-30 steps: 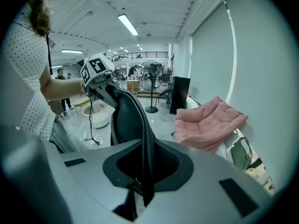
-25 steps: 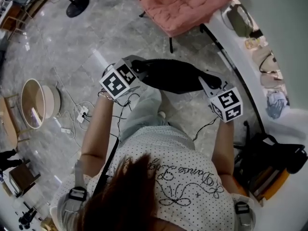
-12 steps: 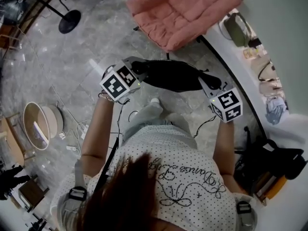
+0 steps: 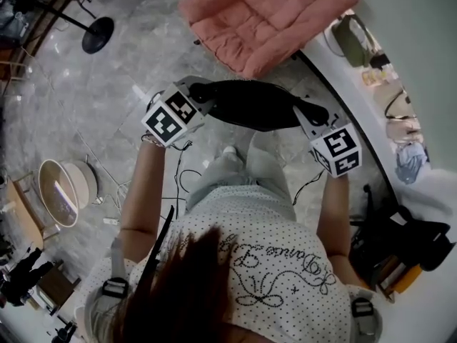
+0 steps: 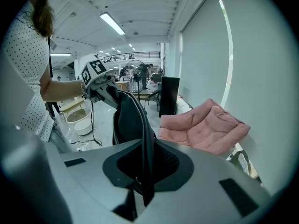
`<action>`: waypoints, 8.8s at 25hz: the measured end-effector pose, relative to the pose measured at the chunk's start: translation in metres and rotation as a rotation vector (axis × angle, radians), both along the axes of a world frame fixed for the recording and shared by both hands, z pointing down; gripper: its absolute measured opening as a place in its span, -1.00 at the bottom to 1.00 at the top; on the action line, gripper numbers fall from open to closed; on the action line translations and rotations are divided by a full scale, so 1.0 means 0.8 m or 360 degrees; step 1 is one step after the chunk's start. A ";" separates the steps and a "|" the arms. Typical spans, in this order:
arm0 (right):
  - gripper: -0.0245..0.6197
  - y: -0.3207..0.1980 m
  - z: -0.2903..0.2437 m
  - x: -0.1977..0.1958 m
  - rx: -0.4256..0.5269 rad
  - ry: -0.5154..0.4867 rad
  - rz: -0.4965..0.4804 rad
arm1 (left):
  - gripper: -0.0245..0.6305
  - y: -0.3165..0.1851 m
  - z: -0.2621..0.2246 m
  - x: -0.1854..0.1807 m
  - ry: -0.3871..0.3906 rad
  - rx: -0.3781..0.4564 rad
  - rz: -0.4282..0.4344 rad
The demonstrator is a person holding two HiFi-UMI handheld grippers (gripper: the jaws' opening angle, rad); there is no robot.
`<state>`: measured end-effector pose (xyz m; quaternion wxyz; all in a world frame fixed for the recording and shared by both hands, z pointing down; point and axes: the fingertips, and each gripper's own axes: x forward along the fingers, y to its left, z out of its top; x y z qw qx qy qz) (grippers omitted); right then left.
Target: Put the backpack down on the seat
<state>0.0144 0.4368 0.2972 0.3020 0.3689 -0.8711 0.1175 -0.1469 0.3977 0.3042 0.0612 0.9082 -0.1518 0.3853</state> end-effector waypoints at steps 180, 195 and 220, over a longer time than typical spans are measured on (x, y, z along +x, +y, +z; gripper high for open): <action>-0.89 -0.673 -0.056 0.093 0.0554 -0.0610 0.0338 | -0.88 -0.678 -0.010 0.101 0.0901 0.0429 -0.0823; -0.90 -0.657 -0.180 0.092 0.0848 -0.0628 0.0269 | -0.91 -0.641 -0.142 0.087 0.0908 0.0851 -0.0875; -0.90 -0.640 -0.199 0.093 0.0890 -0.0632 0.0252 | -0.91 -0.617 -0.158 0.087 0.0880 0.0898 -0.0917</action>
